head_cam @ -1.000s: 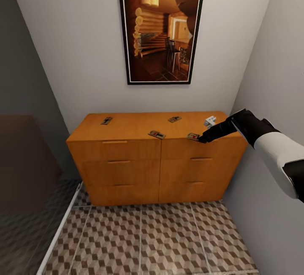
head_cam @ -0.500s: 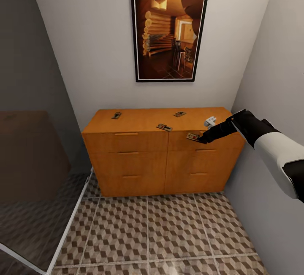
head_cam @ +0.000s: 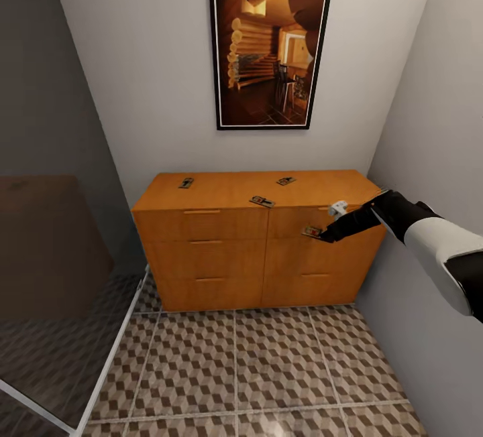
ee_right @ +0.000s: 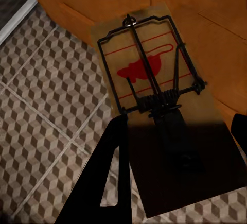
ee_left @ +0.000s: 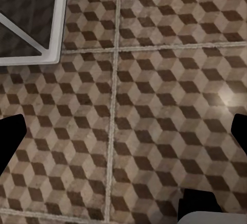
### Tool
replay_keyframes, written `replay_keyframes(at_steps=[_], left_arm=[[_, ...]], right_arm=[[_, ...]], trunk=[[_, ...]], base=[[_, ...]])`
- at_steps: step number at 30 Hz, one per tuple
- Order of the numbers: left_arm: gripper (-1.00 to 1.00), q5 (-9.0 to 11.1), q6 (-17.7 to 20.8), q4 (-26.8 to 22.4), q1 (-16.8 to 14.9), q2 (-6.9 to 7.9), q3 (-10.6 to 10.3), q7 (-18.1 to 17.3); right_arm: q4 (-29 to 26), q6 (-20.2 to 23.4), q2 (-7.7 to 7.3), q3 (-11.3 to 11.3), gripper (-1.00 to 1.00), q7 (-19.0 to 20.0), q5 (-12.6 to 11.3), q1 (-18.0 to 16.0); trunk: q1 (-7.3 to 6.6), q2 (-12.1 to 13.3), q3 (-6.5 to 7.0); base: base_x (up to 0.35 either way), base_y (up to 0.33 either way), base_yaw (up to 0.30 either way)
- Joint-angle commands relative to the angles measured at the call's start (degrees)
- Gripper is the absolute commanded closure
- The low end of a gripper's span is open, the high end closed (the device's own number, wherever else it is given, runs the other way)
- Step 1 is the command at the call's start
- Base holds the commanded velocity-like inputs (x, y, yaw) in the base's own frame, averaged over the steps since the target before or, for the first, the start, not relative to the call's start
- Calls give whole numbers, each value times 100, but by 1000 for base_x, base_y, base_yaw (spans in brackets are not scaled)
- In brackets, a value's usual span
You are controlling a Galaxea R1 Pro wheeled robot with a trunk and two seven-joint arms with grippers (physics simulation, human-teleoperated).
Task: Take the four mousetraps from the cabinet in the bathroom and place them on the bathroom floor. Make sure all four end up on the same floor surface, and ensure that at least two of them are either under or directly next to the same bathroom sink.
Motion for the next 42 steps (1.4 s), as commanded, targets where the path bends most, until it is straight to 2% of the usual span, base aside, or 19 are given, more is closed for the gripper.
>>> replay_keyframes(at_steps=[1, 6, 9, 14, 21, 26, 30, 33, 35, 36, 39, 42], left_arm=[[-100, -7, -35, 23, -10, 1, 26, -2], [-100, -7, -35, 23, -10, 0, 27, -2], [-100, -7, -35, 23, -10, 1, 27, -2], [-100, -7, -35, 23, -11, 1, 27, -2], [-100, -7, -34, 23, -10, 5, 27, -2], [-100, -7, -31, 23, -10, 3, 27, -2], [-100, -7, -30, 23, -10, 8, 27, -2], [-100, -7, -29, 23, -10, 5, 27, -2], [-100, -7, -33, 23, -10, 4, 27, -2], [-100, -7, -32, 23, -10, 5, 27, 0], [-100, -7, -28, 23, -10, 4, 27, 5], [-100, -3, -27, 25, -10, 10, 27, 6]], right_arm=[[162, -133, 7, -62, 100, -9, 48, -1], [596, -568, 26, -61, 100, -133, 31, 33], [647, -744, 48, -61, 100, -186, 29, 448], [659, -1050, 74, -61, 100, -289, 24, 772], [661, -1681, 161, -61, 100, -354, 19, 1700], [659, -2095, 366, -63, 100, -722, 19, 2369], [655, -2560, 665, -69, 100, -1322, -3, 3092], [655, -2798, 813, -70, 100, -1754, -60, 3470], [657, -3028, 893, -70, 100, -1991, -185, 3816], [656, -3075, 901, -70, 100, -2017, -232, 3882], [660, -3321, 924, -74, 100, -2088, -600, 4187], [661, -3502, 935, -72, 100, -2149, -1237, 4496]], trunk=[[0, -3, -5], [0, -3, -5], [0, -3, -5], [0, -3, -5], [0, -3, -5], [0, -3, -5], [0, -3, -5], [0, -3, -5], [0, -3, -5], [0, -3, -5], [0, -3, -5], [0, -3, -5]], base=[[0, 0, 0], [0, 0, 0], [0, 0, 0], [0, 0, 0], [0, 0, 0], [0, 0, 0], [0, 0, 0], [0, 0, 0], [0, 0, 0], [0, 0, 0], [0, 0, 0], [0, 0, 0]])
